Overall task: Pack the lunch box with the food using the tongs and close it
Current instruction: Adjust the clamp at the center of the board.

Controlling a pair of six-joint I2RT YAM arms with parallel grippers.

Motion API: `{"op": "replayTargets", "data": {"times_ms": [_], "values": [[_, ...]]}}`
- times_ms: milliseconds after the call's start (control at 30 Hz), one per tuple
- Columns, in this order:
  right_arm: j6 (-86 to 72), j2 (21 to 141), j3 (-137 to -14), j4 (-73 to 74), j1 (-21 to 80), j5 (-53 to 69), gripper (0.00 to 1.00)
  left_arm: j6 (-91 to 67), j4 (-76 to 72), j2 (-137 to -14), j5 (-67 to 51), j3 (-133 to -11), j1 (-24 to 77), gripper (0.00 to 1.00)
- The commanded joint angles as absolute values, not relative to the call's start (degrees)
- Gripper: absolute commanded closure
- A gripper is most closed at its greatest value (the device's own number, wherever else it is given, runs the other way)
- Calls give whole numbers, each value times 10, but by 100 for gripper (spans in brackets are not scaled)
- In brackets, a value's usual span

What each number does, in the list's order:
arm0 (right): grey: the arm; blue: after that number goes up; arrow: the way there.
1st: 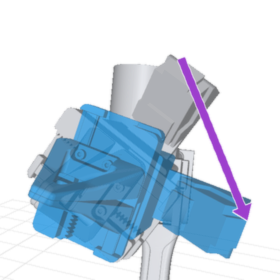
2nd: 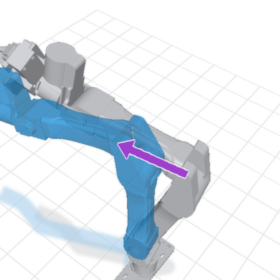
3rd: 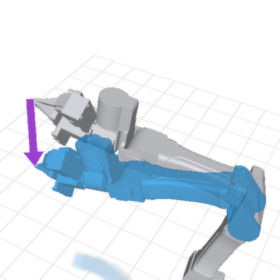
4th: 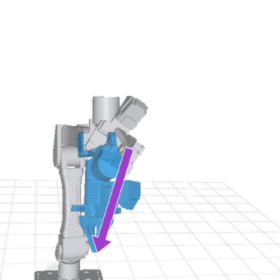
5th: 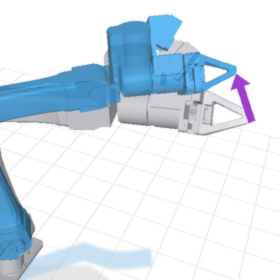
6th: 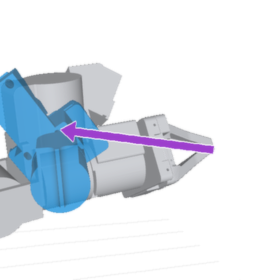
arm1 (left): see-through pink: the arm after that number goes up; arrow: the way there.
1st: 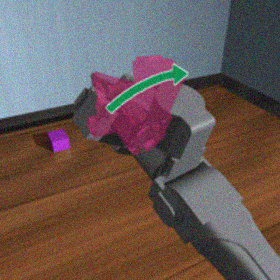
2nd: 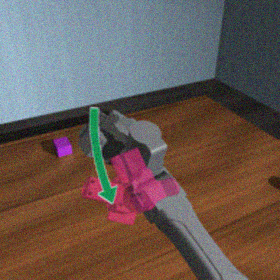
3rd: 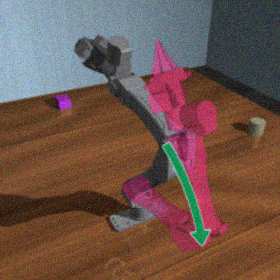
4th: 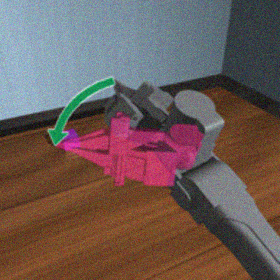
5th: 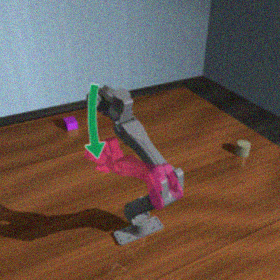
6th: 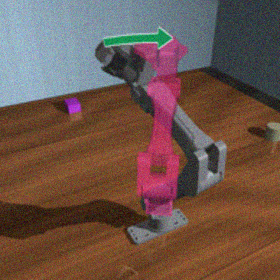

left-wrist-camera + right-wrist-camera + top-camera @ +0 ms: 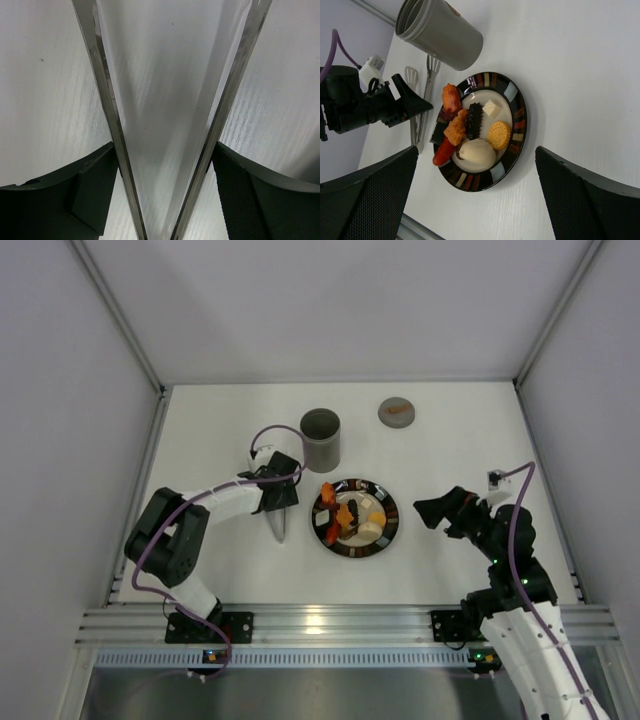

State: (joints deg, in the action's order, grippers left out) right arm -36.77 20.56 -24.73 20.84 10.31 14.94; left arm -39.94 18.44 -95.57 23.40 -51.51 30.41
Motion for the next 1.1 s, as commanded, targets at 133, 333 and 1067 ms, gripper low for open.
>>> {"op": "replayTargets", "data": {"times_ms": [133, 333, 1067], "values": [[-379, 195, -243, 200, 97, 157, 0, -393, 243, -984, 211, -486, 301, 26], [-376, 197, -242, 200, 97, 159, 1, -406, 234, -941, 207, -465, 301, 34], [-372, 211, -256, 197, 97, 161, 1, -408, 267, -837, 220, -456, 302, 37]]}}
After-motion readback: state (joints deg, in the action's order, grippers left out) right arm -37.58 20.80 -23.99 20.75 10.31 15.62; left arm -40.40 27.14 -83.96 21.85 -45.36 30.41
